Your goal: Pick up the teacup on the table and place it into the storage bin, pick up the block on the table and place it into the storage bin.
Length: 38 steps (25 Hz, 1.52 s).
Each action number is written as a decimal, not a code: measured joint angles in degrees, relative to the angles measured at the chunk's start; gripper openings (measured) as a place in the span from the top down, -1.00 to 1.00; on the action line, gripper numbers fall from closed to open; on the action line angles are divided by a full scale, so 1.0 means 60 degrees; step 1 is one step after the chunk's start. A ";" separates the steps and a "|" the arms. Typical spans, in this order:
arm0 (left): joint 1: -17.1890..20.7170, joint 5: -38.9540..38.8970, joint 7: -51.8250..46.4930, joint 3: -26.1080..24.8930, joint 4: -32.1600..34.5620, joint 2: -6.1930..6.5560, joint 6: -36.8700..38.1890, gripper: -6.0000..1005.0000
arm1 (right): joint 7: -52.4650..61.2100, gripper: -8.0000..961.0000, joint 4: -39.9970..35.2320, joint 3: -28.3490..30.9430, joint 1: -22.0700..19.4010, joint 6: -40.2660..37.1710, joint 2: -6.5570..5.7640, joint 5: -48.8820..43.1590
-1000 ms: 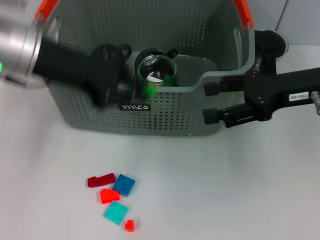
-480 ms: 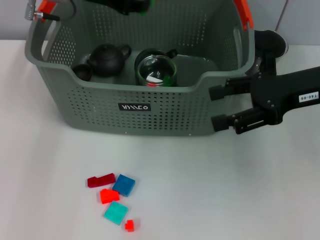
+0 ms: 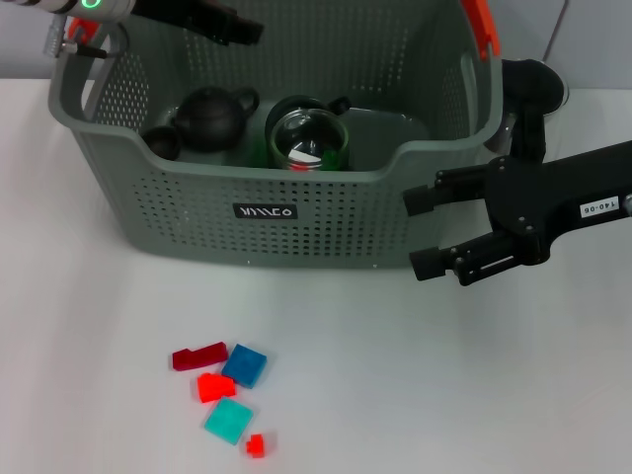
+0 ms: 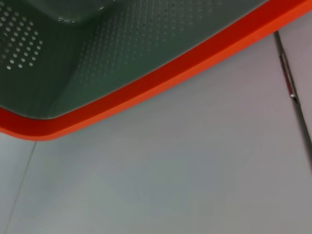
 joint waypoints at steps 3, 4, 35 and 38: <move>0.0086 0.0000 -0.0103 0.0015 -0.0271 -0.0029 0.0042 0.27 | -0.0031 -0.97 0.0001 -0.0009 0.0000 -0.0003 0.0010 0.0000; 0.0168 -0.0063 -0.0110 -0.0014 -0.0526 -0.0065 0.0158 0.23 | -0.0034 -0.97 0.0004 -0.0017 -0.0002 -0.0010 0.0014 0.0001; 0.5573 -0.3351 0.3254 -0.1340 -0.7002 -0.1538 0.7759 -0.90 | -0.0080 -0.97 0.0091 -0.0192 0.0004 -0.0180 0.0062 0.0006; 0.5540 -0.2729 0.4148 -0.1294 -0.6213 -0.1510 0.7716 -0.90 | 0.0049 -0.97 0.0091 -0.0229 0.0030 -0.0237 0.0070 0.0003</move>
